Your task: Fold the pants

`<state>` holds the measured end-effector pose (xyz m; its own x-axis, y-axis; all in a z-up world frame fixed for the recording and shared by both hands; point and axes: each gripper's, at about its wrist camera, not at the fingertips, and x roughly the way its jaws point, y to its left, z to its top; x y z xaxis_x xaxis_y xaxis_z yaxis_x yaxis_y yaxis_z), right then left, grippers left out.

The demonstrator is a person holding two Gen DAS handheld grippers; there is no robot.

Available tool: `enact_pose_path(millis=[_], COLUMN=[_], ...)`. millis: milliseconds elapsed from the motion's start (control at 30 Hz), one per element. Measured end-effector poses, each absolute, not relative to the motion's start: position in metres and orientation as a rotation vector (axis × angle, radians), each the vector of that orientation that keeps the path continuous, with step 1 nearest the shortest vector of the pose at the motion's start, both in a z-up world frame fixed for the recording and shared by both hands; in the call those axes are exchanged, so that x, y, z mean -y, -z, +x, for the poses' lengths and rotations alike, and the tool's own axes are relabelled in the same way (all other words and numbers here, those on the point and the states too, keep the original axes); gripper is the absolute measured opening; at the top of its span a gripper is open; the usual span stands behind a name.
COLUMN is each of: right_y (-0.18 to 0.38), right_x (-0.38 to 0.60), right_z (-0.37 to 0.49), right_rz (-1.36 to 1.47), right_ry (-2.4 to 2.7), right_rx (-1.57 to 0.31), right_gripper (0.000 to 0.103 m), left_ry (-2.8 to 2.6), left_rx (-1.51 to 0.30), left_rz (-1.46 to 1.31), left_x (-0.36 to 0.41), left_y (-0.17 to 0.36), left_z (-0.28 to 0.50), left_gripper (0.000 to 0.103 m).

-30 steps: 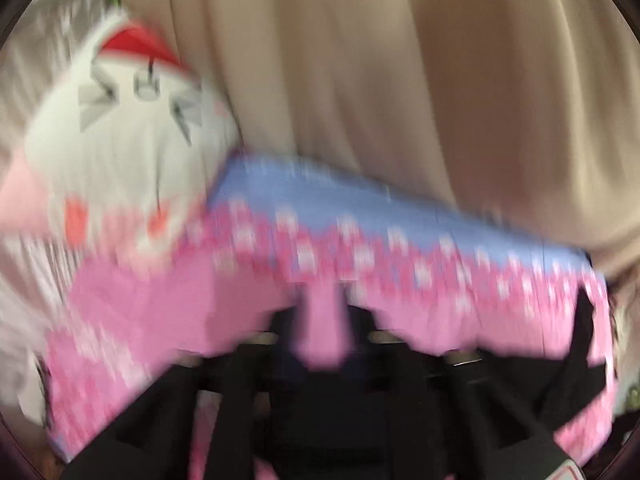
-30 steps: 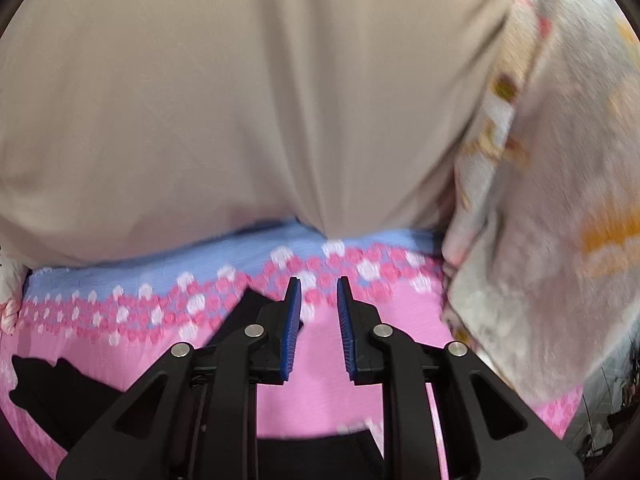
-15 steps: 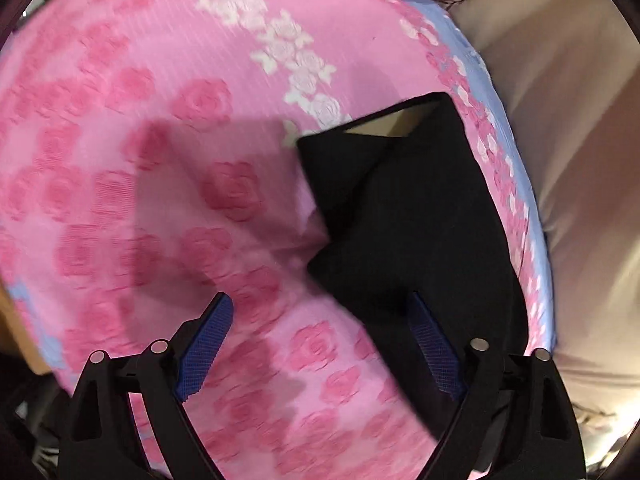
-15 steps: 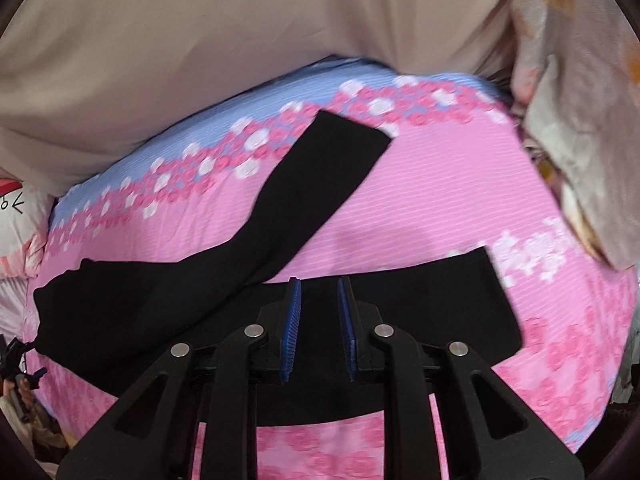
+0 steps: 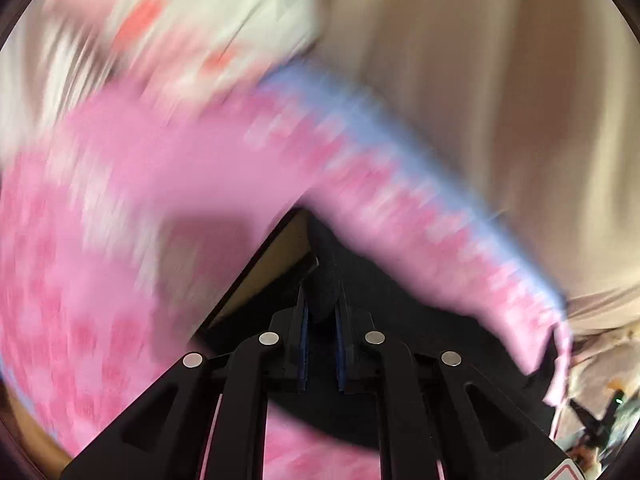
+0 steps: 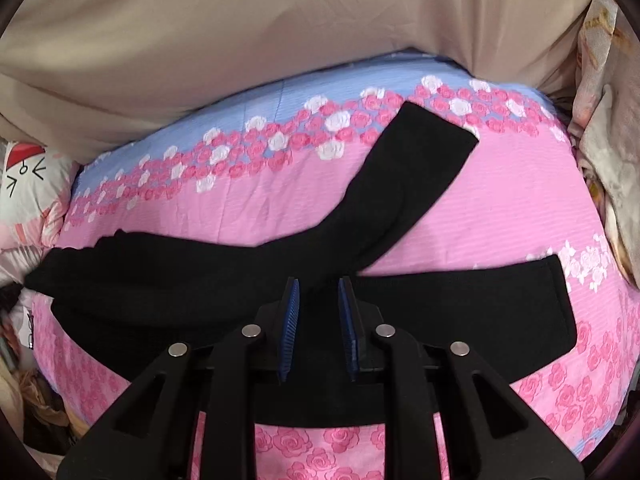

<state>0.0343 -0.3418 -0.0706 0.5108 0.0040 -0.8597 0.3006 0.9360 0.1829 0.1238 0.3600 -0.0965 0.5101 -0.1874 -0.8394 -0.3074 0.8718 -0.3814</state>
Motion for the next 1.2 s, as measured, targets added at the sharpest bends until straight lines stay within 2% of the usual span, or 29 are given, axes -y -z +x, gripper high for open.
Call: enact_pose_path(millis=[33,67,100,167,267,300,367,400,500,567,633,733,833,1033,1067,1100,1133,1167,1200], right_y=[0.077,0.081,0.084,0.082,0.069,0.064,0.065,0.068,0.095,0.119,0.138,0.139,0.122,0.150,0.151,0.150,0.148,0.143,0.135], right_x=[0.344,0.347,0.352,0.362,0.381,0.389,0.403,0.408,0.445,0.491,0.521,0.541,0.543,0.523,0.520,0.519,0.520,0.520,0.516], right_z=[0.031,0.027,0.024,0.025,0.047,0.061,0.095,0.112,0.167,0.180,0.178,0.179,0.193,0.269,0.273,0.273,0.276,0.279,0.279], right_rz=[0.334,0.343,0.348,0.343,0.290,0.270,0.240,0.222,0.158,0.304,0.491,0.553,0.479,0.132,0.101,0.101,0.182,0.258,0.242], right_ry=[0.205,0.231,0.265,0.306,0.380,0.395,0.410,0.428,0.580,0.708,0.728,0.776,0.772,0.587,0.558,0.520,0.412,0.360,0.359], right_rx=[-1.038,-1.051,-1.061,-1.060,-1.011,-0.987,-0.994,-1.019,-1.116,-1.167,-1.164,-1.095,-1.025,-1.210,-1.182,-1.155,-1.142,-1.154,-1.154], right_gripper=[0.029,0.041,0.045,0.047,0.079,0.084,0.086,0.091,0.091,0.091,0.091,0.091,0.091,0.090,0.086,0.046,0.021,0.003,0.003], left_ry=[-0.118,-0.135,-0.101,-0.085,-0.106,-0.113,-0.129,-0.135,-0.167,-0.194,-0.213,-0.227,-0.239,-0.253,-0.258,-0.262,-0.266,-0.270,-0.274], left_rx=[-1.143,-1.179,-1.136,-1.030,-1.039,-1.055,-1.081,-1.088,-1.117,-1.140,-1.159,-1.177,-1.189,-1.197,-1.200,-1.202,-1.205,-1.208,-1.211], left_rz=[-0.583,-0.626,-0.711,-0.861,-0.788,-0.738,-0.693,-0.687,-0.657,-0.631,-0.605,-0.576,-0.561,-0.538,-0.535,-0.533,-0.529,-0.524,-0.521], left_x=[-0.372,-0.379,-0.386,-0.399,-0.389,-0.384,-0.378,-0.378,-0.379,-0.375,-0.372,-0.371,-0.370,-0.366,-0.366,-0.366,-0.366,-0.365,-0.364], left_y=[0.139,0.159,0.173,0.181,0.176,0.173,0.168,0.168,0.165,0.165,0.164,0.165,0.165,0.164,0.164,0.164,0.164,0.164,0.164], left_z=[0.111,0.105,0.091,0.074,0.080,0.084,0.088,0.090,0.095,0.095,0.100,0.104,0.106,0.109,0.109,0.109,0.110,0.110,0.111], left_gripper=[0.009,0.011,0.013,0.014,0.015,0.017,0.017,0.018,0.018,0.019,0.020,0.020,0.021,0.021,0.022,0.022,0.022,0.022,0.022])
